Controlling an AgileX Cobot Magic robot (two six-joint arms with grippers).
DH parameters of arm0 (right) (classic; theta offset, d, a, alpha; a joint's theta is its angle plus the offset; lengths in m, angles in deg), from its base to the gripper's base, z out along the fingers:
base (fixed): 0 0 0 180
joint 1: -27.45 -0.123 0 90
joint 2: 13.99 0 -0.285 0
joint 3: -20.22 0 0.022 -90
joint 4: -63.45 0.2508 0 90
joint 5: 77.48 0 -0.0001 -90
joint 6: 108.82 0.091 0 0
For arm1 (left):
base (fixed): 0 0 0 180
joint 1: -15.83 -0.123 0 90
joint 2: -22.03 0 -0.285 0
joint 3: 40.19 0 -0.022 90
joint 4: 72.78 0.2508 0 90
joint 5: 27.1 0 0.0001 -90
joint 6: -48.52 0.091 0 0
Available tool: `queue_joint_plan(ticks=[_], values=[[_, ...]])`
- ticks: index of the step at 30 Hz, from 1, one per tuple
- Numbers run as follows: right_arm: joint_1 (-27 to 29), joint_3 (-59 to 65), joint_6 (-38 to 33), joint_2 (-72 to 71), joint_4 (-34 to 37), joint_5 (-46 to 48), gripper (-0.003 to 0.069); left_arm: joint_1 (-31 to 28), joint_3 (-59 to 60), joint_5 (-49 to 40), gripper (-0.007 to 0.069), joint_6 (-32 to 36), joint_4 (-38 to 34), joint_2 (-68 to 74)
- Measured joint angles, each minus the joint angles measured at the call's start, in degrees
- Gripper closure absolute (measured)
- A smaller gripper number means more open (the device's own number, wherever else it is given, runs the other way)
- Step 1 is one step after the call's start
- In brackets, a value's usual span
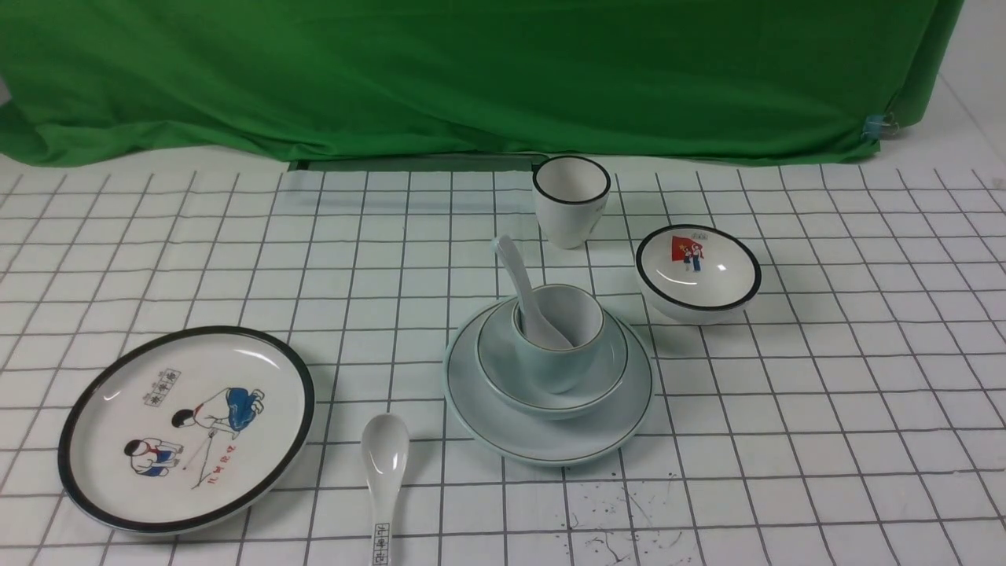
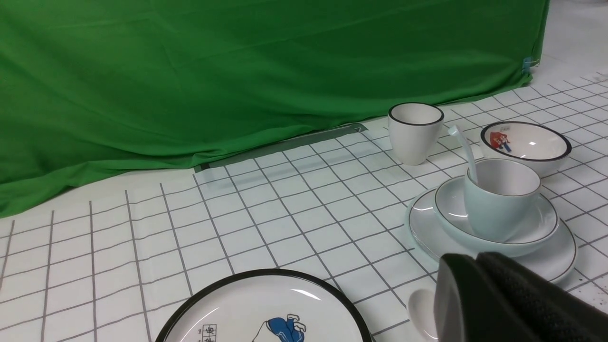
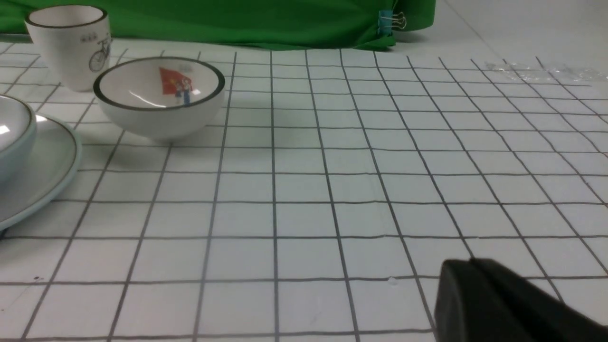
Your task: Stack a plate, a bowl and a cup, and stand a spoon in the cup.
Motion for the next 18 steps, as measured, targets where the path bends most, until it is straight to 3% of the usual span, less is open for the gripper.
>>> queue_joint_plan(ticks=[18], values=[[0.00, 0.00, 0.00, 0.00, 0.00, 0.08, 0.0582, -0.17, 1.77, 2.44, 0.0655, 0.00, -1.16, 0.05]])
